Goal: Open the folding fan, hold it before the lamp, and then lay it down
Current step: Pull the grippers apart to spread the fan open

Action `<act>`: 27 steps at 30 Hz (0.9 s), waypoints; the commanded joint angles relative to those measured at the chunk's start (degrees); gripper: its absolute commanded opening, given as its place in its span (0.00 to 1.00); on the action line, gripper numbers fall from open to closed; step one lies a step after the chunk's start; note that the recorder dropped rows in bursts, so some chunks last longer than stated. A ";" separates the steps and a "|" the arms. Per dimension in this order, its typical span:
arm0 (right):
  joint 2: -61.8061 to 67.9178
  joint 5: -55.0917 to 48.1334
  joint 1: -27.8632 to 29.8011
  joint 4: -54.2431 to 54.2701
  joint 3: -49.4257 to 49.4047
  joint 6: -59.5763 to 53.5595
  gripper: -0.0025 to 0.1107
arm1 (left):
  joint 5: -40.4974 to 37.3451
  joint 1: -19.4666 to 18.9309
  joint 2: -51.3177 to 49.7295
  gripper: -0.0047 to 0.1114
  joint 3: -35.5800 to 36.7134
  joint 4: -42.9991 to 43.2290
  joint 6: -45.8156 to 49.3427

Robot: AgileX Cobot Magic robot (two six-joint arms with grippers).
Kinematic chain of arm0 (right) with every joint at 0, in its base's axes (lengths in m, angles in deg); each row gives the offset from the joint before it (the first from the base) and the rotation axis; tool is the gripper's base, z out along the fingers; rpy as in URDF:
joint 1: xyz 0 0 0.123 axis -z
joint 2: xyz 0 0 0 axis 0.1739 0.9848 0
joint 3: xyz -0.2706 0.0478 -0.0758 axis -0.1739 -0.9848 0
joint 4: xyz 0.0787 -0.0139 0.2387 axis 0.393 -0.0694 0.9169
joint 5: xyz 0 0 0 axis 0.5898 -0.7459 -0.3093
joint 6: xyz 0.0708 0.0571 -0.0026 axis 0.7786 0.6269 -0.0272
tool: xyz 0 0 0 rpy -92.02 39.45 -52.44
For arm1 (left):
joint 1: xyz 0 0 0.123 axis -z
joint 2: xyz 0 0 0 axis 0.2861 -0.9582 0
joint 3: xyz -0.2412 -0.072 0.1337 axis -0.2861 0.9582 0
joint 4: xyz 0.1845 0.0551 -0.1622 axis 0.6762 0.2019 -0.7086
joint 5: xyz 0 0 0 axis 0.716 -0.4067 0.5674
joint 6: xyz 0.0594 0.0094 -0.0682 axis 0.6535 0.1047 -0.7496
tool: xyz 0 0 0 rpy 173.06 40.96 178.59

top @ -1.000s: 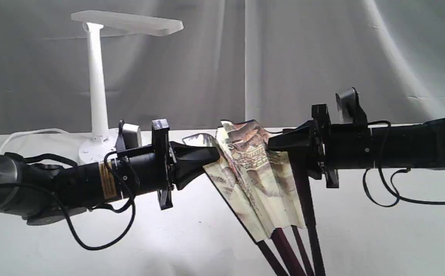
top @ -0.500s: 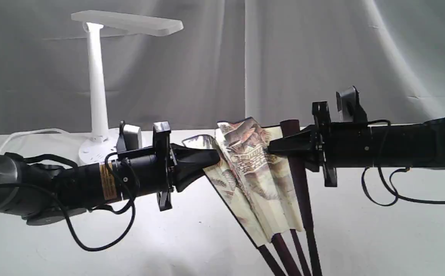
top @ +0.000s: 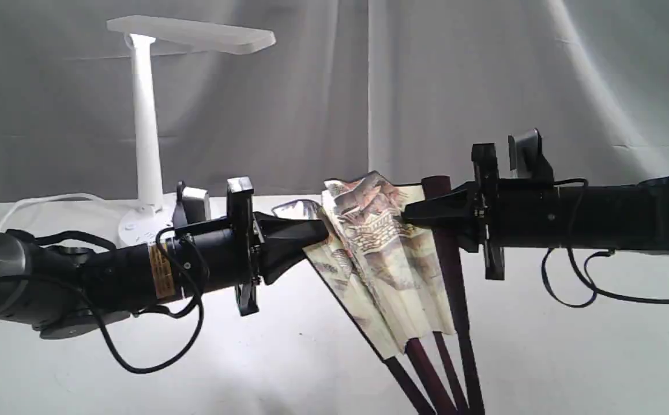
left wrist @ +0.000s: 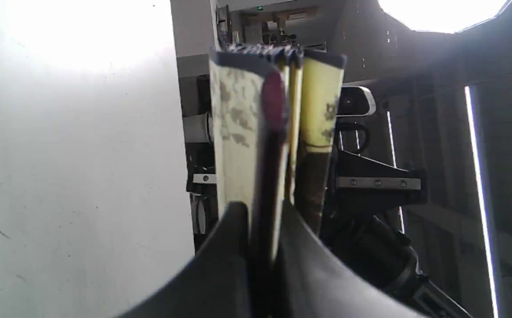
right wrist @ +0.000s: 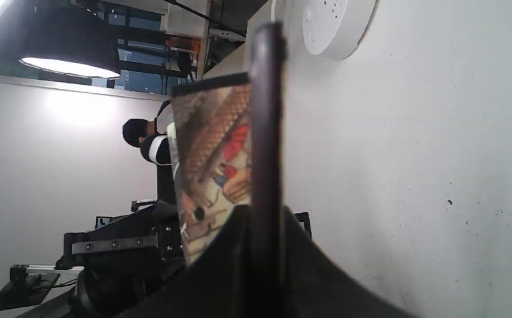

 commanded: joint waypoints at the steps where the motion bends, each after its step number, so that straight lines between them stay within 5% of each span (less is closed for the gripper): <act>1: -0.59 0.46 -0.05 2.62 0.11 0.99 0.02 | 1.72 0.28 0.68 0.04 -0.04 -1.07 -2.33; 12: -0.59 0.46 -0.05 6.93 0.11 2.15 0.02 | 1.72 -0.24 0.68 0.04 -0.04 -3.70 -4.80; 27: -0.59 0.46 3.80 6.93 0.11 2.60 0.02 | 1.72 -6.13 0.68 0.04 0.06 0.29 -5.03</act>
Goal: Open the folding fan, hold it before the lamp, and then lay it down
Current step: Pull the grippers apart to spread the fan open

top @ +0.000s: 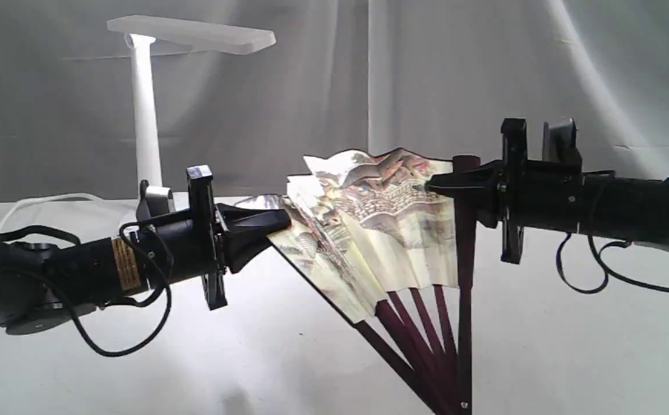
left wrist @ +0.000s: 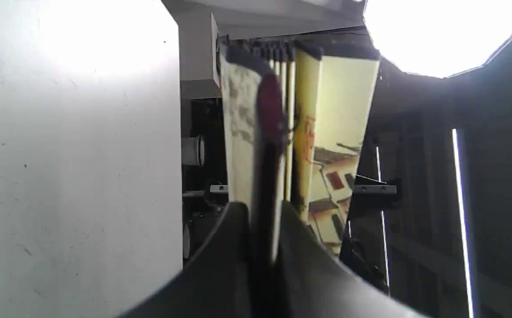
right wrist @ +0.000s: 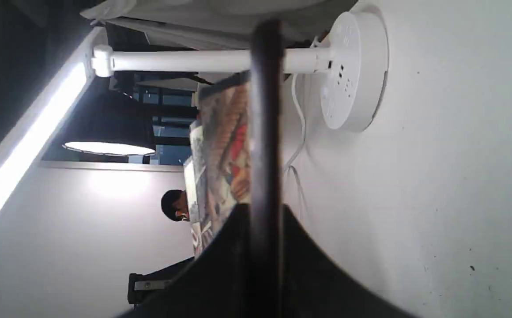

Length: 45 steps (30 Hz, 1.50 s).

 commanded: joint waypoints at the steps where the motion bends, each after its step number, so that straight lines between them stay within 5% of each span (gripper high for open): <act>1: -0.59 -0.99 1.17 -0.25 0.11 0.05 0.02 | 0.72 -1.13 0.68 0.04 0.06 -1.04 -0.61; 45: -0.59 -0.99 17.01 -0.25 0.11 -2.52 0.02 | 0.72 -14.44 4.21 0.04 0.06 11.10 -1.67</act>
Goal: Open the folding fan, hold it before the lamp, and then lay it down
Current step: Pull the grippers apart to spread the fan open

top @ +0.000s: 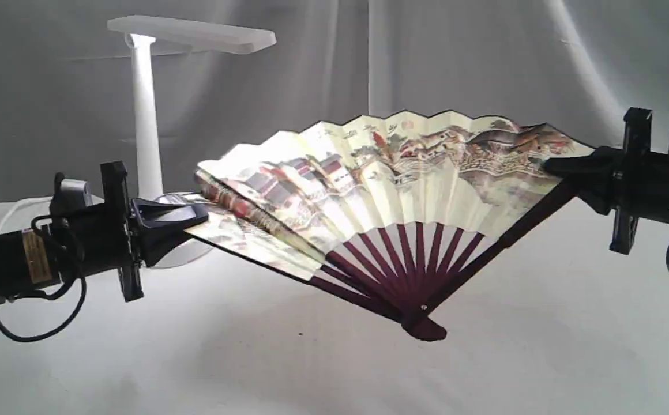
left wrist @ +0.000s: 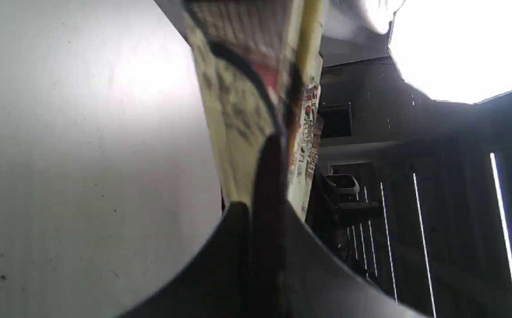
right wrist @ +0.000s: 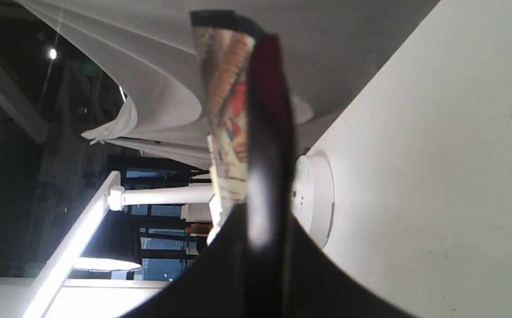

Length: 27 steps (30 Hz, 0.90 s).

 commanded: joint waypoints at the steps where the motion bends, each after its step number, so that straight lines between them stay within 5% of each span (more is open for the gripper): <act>1: -0.59 -0.90 1.64 -0.21 0.11 -0.79 0.02 | -0.46 -1.41 2.32 0.04 0.06 1.13 -1.18; 27: -0.59 -0.90 5.76 -0.21 0.11 -0.13 0.02 | -0.46 -8.66 4.90 0.04 10.84 -1.58 5.29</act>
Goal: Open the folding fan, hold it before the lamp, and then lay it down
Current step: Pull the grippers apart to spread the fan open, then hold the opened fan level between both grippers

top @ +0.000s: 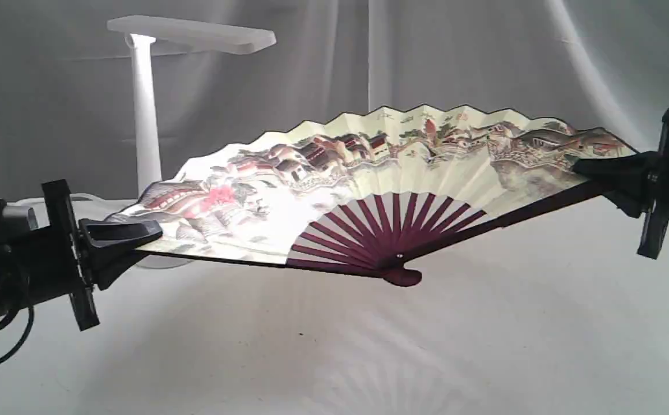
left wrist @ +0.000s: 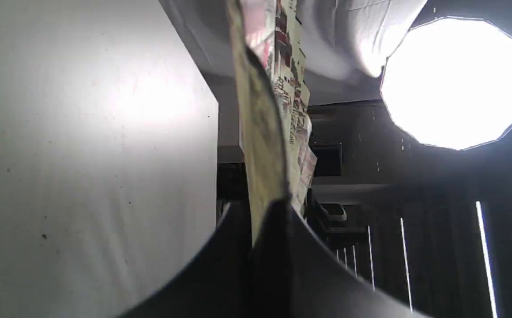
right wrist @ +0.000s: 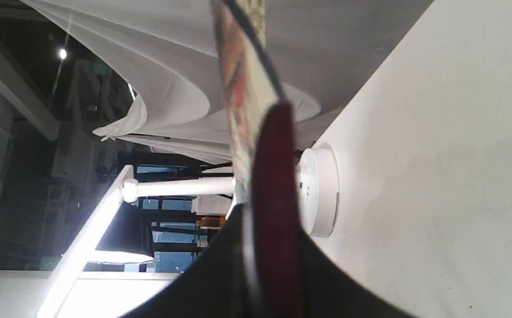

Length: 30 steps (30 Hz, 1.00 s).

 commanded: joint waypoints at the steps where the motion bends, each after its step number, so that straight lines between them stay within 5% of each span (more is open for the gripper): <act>1: -0.59 2.60 2.05 2.43 0.21 -1.41 0.02 | -3.05 -2.18 1.75 0.04 0.79 -0.20 2.89; 30: -3.66 2.60 1.94 2.43 0.21 9.35 0.02 | -3.05 -2.29 5.13 0.04 4.70 -11.40 -4.10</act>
